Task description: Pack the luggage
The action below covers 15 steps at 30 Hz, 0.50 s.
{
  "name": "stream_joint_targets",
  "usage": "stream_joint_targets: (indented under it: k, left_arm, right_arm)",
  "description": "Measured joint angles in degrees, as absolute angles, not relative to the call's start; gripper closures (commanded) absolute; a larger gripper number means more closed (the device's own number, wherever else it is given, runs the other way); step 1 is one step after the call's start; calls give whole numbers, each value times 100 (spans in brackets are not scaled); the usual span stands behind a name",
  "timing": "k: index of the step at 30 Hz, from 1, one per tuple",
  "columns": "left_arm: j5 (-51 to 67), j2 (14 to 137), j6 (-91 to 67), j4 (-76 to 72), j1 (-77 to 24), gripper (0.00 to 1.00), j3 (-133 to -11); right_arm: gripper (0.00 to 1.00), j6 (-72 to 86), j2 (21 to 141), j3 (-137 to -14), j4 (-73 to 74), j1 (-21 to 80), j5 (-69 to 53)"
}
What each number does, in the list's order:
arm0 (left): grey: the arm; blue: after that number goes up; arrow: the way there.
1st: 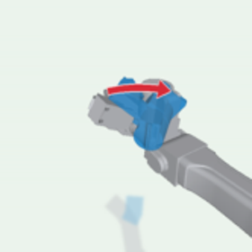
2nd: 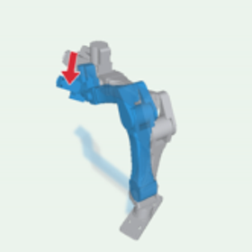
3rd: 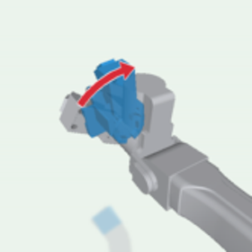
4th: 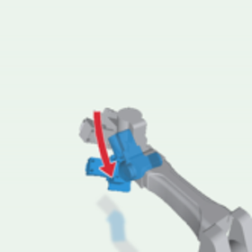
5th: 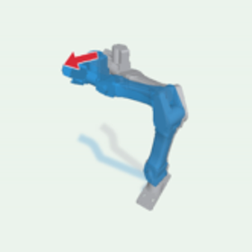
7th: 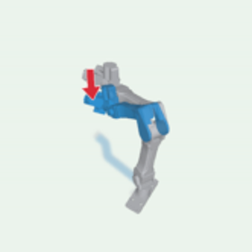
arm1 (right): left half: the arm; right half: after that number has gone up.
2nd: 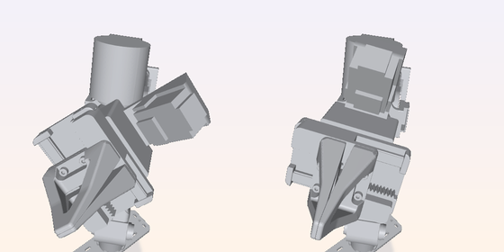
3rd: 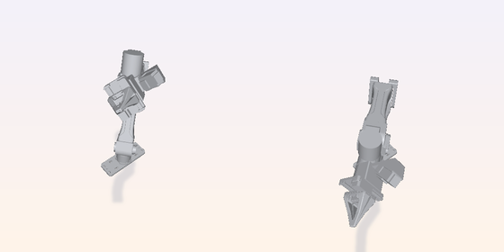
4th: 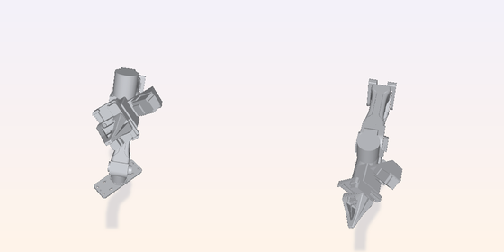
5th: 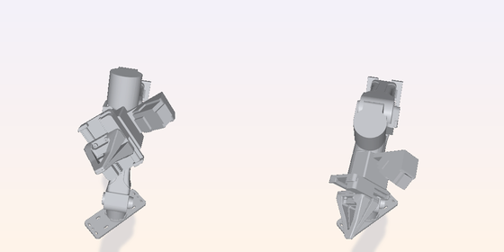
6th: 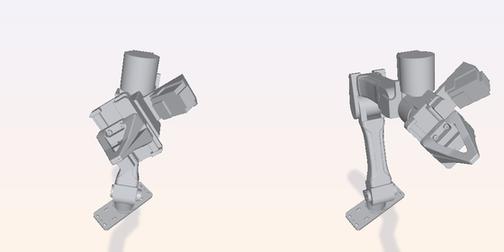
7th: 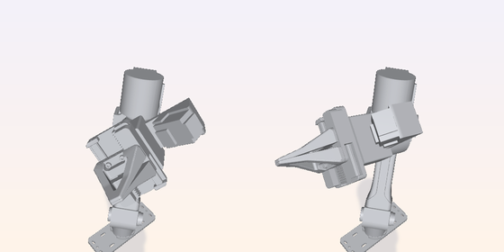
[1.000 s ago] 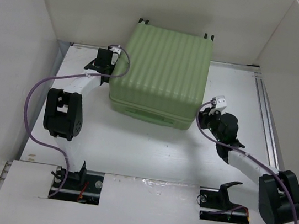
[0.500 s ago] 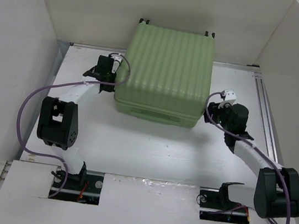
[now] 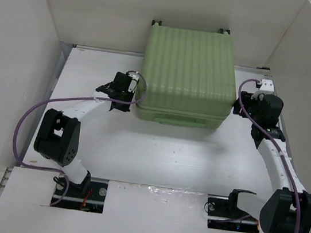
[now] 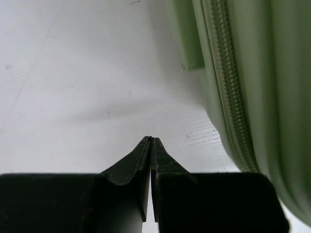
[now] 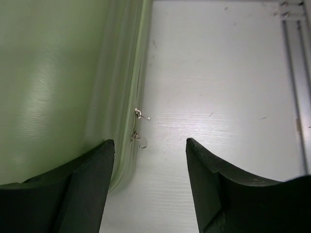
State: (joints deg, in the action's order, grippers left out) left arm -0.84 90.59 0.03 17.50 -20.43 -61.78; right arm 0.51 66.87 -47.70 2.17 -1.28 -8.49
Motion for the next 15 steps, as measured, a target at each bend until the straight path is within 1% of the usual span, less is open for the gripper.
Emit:
stream_joint_targets:
  k: [8, 10, 15]
  left_arm:
    - [30, 8995, 172, 1824, -2191, 100, -6156]
    - [25, 8936, 220, 1872, -2204, 100, -6149]
    - [246, 8691, 423, 2008, -2008, 100, -6152]
  right_arm:
    - [33, -36, 6591, -5365, 819, -416, -832]
    - [30, -25, 6591, -5507, 1114, -464, -788]
    - [29, 43, 6471, -5695, 1761, -790, -495]
